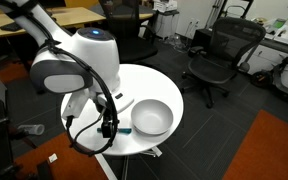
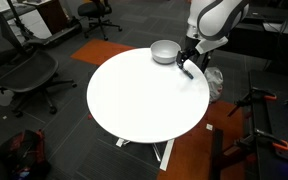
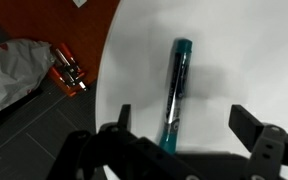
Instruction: Put the marker in the bowl
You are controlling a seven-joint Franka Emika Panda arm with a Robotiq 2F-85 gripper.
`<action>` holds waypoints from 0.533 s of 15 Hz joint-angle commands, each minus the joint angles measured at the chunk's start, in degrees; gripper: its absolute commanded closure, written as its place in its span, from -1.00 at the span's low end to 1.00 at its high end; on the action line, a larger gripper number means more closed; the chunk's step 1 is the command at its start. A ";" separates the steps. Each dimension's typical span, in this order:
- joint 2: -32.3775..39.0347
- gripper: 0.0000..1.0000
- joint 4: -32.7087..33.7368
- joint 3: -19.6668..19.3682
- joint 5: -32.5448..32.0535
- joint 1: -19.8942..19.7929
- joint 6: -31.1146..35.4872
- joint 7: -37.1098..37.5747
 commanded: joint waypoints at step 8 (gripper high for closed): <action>4.41 -1.00 3.64 -0.09 1.93 0.30 0.48 -1.59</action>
